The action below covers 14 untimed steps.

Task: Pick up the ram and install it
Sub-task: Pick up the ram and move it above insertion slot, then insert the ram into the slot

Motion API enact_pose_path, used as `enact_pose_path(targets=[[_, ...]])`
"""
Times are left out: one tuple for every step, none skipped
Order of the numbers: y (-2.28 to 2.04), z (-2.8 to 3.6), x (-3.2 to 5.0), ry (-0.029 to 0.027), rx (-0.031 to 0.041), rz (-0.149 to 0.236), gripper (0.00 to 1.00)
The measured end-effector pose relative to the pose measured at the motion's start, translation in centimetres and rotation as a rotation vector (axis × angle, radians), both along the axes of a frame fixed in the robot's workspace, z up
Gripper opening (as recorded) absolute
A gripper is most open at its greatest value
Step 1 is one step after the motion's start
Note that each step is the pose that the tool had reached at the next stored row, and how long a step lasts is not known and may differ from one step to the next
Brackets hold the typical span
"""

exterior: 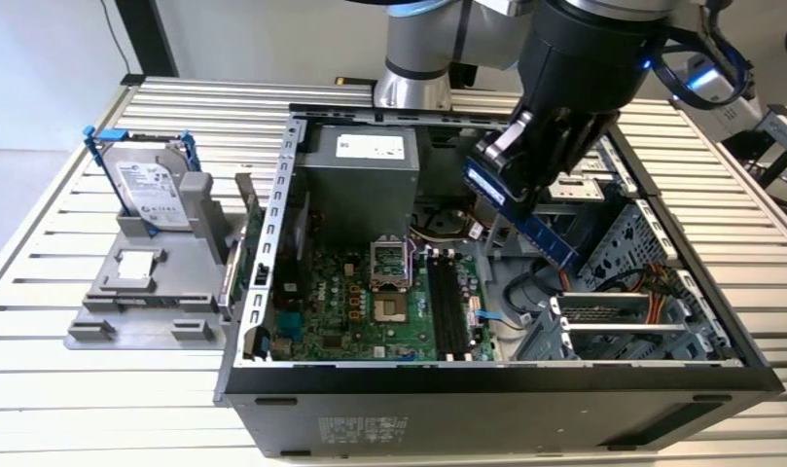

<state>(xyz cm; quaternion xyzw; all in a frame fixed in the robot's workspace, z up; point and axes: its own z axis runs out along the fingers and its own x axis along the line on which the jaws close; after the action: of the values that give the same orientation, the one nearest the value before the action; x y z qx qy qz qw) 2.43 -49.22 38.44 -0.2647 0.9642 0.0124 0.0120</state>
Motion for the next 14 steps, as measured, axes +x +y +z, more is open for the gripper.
enact_pose_path(targets=[[0.0, 0.0, 0.0, 0.0, 0.0, -0.015, 0.0], [0.0, 0.0, 0.0, 0.0, 0.0, -0.029, 0.0], [0.0, 0.0, 0.0, 0.0, 0.0, -0.043, 0.0], [0.0, 0.0, 0.0, 0.0, 0.0, -0.058, 0.0], [0.0, 0.0, 0.0, 0.0, 0.0, -0.074, 0.0], [0.0, 0.0, 0.0, 0.0, 0.0, -0.089, 0.0], [0.0, 0.0, 0.0, 0.0, 0.0, -0.105, 0.0], [0.0, 0.0, 0.0, 0.0, 0.0, -0.12, 0.0], [0.0, 0.0, 0.0, 0.0, 0.0, -0.134, 0.0], [0.0, 0.0, 0.0, 0.0, 0.0, -0.148, 0.0], [0.0, 0.0, 0.0, 0.0, 0.0, -0.162, 0.0], [0.0, 0.0, 0.0, 0.0, 0.0, -0.176, 0.0], [0.0, 0.0, 0.0, 0.0, 0.0001, -0.191, 0.0], [0.0, 0.0, 0.0, 0.0, 0.0, -0.206, 0.0]])
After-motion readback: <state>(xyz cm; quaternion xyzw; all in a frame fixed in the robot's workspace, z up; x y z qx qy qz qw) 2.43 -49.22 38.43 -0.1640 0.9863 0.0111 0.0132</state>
